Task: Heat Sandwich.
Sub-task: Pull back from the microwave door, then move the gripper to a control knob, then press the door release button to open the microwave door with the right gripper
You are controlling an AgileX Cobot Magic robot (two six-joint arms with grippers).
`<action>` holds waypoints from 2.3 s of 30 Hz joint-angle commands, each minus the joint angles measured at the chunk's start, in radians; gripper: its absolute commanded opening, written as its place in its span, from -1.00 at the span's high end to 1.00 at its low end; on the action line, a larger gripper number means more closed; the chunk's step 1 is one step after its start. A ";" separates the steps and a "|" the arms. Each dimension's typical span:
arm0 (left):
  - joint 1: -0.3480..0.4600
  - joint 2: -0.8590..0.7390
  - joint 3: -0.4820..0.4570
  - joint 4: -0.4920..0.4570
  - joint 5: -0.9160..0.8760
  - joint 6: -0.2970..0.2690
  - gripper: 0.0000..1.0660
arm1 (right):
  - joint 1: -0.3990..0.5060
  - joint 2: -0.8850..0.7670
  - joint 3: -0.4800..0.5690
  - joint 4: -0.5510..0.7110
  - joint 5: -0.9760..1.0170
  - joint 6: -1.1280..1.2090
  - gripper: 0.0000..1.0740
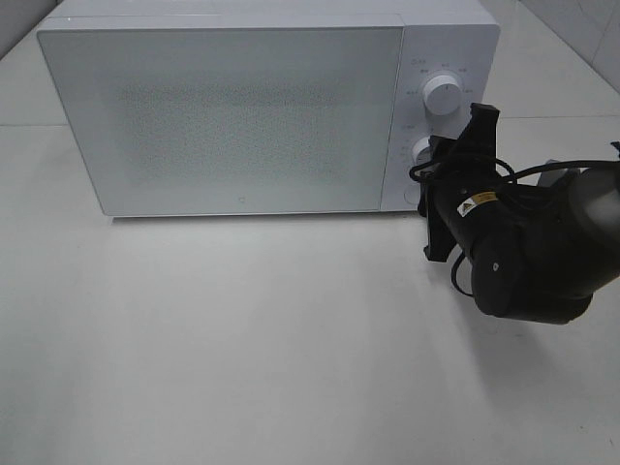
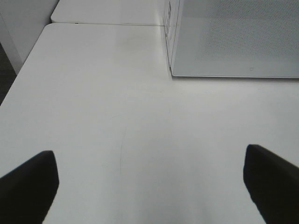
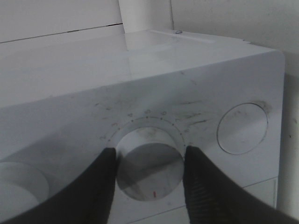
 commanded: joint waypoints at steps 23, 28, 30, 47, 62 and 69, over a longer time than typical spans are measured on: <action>0.001 -0.029 0.003 -0.008 -0.009 0.002 -0.94 | -0.010 -0.005 -0.005 -0.073 -0.103 0.004 -0.41; 0.001 -0.029 0.003 -0.008 -0.009 0.002 -0.94 | -0.010 -0.005 0.029 -0.078 -0.074 -0.012 -0.41; 0.001 -0.029 0.003 -0.008 -0.009 0.002 -0.94 | -0.010 -0.006 0.058 -0.109 -0.067 -0.013 -0.41; 0.001 -0.029 0.003 -0.008 -0.009 0.002 -0.94 | -0.010 -0.244 0.238 -0.207 0.189 -0.226 -0.40; 0.001 -0.029 0.003 -0.008 -0.009 0.002 -0.94 | -0.060 -0.508 0.190 -0.255 0.826 -0.858 -0.40; 0.001 -0.029 0.003 -0.008 -0.009 0.002 -0.94 | -0.108 -0.592 0.093 -0.256 1.125 -1.171 -0.40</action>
